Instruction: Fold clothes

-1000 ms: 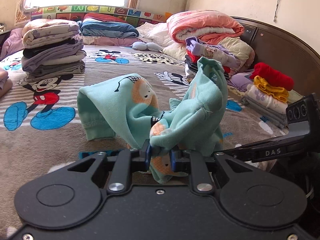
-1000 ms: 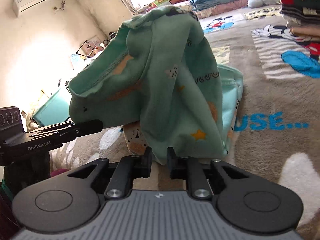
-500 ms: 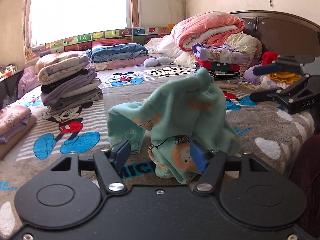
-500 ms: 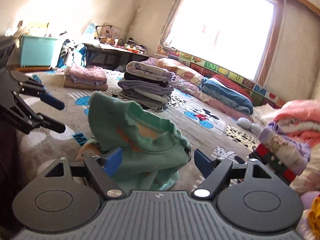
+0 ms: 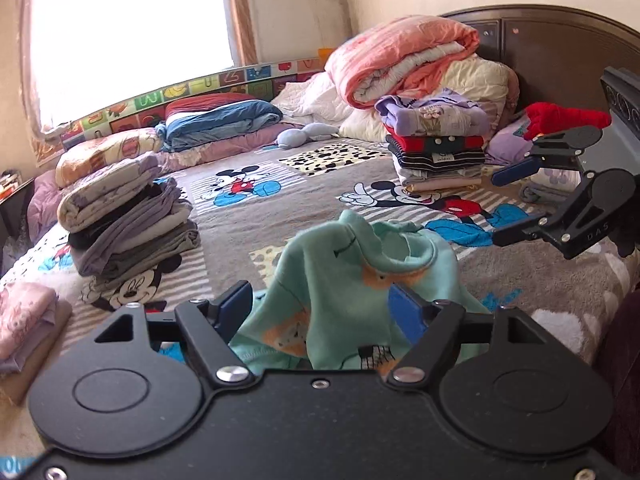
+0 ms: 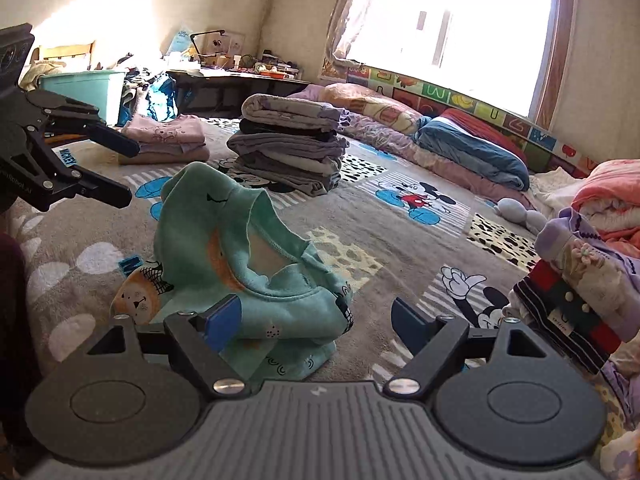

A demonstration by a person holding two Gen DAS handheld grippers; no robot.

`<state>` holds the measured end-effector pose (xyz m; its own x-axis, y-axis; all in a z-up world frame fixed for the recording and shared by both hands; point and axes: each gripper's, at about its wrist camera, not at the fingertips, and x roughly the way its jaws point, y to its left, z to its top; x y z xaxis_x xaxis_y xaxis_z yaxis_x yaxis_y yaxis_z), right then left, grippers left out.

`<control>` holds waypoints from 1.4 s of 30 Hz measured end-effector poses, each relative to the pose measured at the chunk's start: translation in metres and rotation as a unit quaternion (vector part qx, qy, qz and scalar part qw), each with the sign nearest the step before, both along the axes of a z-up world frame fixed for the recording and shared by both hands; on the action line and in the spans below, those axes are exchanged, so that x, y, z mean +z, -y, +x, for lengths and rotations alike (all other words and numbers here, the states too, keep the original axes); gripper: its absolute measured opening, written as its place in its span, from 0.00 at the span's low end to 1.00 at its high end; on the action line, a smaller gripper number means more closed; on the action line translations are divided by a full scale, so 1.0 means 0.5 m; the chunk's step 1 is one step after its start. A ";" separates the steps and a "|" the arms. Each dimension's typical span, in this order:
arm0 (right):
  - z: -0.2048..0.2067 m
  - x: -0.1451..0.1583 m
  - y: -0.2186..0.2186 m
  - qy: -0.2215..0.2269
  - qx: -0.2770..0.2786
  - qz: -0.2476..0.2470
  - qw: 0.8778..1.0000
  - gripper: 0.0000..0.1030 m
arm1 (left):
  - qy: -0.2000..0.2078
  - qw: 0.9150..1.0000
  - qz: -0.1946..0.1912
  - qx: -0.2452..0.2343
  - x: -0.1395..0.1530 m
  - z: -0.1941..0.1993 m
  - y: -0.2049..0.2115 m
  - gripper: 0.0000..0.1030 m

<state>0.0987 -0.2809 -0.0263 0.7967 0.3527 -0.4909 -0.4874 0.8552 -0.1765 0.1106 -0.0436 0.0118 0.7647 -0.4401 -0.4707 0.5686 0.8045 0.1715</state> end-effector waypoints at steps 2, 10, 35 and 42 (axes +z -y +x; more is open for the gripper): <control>0.012 -0.004 0.001 -0.006 0.003 0.002 1.000 0.79 | -0.003 0.999 0.021 -0.023 0.016 0.033 0.025 0.76; 0.029 -0.023 -0.014 -0.023 0.027 -0.015 0.999 0.81 | -0.055 0.988 0.120 -0.084 -0.019 0.120 0.105 0.69; -0.118 0.032 -0.139 0.081 0.216 -0.282 0.931 0.85 | 0.110 0.964 0.190 -0.151 -0.051 -0.265 -0.031 0.11; -0.140 0.071 -0.178 0.073 0.285 -0.354 0.888 0.86 | 0.134 0.951 0.220 -0.170 -0.083 -0.323 -0.033 0.11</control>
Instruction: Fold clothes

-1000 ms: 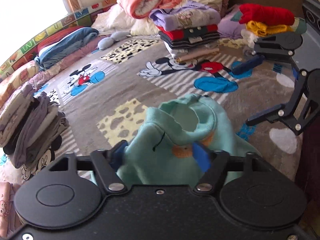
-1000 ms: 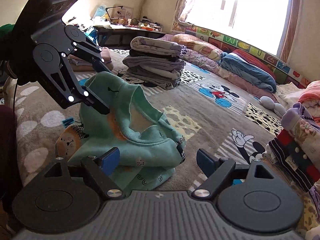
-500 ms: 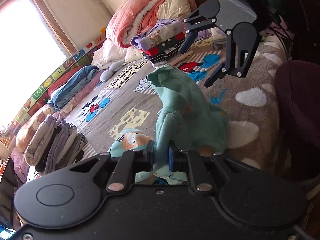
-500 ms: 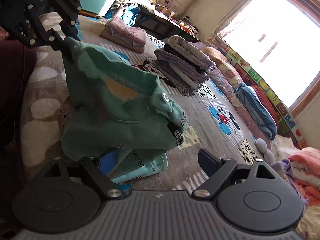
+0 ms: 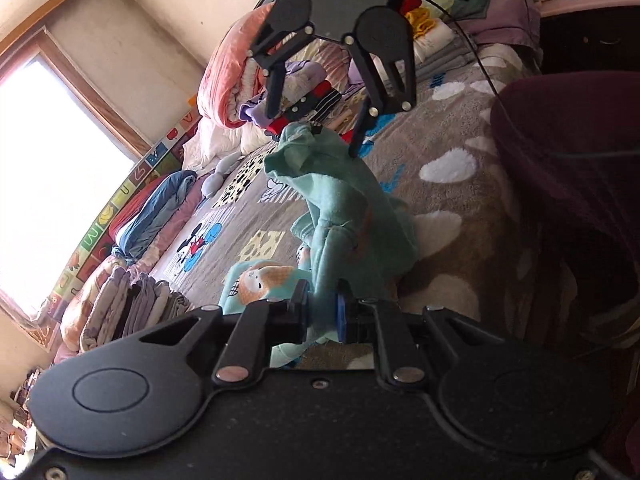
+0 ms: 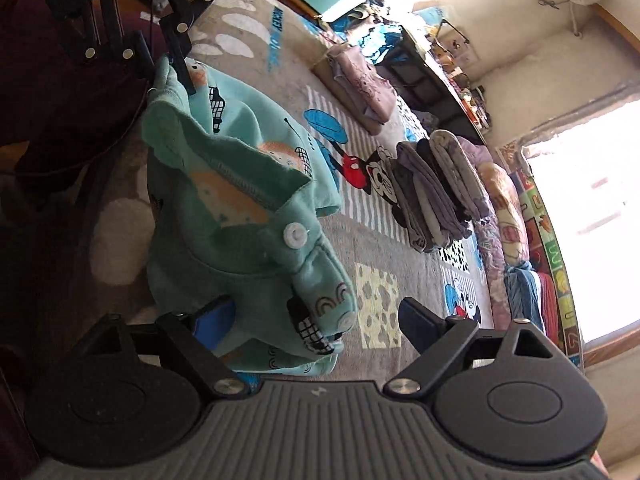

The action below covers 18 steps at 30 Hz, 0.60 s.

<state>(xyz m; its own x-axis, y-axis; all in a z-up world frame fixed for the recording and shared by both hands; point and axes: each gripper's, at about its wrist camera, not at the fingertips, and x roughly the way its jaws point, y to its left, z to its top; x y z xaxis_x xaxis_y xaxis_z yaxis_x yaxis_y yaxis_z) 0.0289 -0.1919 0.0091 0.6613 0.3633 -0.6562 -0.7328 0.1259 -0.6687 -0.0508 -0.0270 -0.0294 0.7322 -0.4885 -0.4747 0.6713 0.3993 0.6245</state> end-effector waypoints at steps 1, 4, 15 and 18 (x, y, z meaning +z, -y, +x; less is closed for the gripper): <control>-0.004 0.001 -0.004 -0.005 0.006 -0.010 1.000 0.86 | -0.001 1.000 -0.001 0.001 -0.004 -0.007 -0.005 0.11; -0.014 0.003 -0.017 -0.019 0.025 -0.038 0.999 0.85 | -0.006 1.000 -0.013 0.017 -0.014 -0.021 -0.021 0.11; -0.047 -0.006 -0.029 -0.063 0.021 -0.006 0.998 0.29 | -0.014 0.994 -0.072 0.075 -0.003 -0.014 -0.050 0.10; -0.042 0.022 -0.017 -0.047 0.007 0.022 0.999 0.27 | -0.001 0.992 -0.088 0.094 0.022 0.007 -0.052 0.09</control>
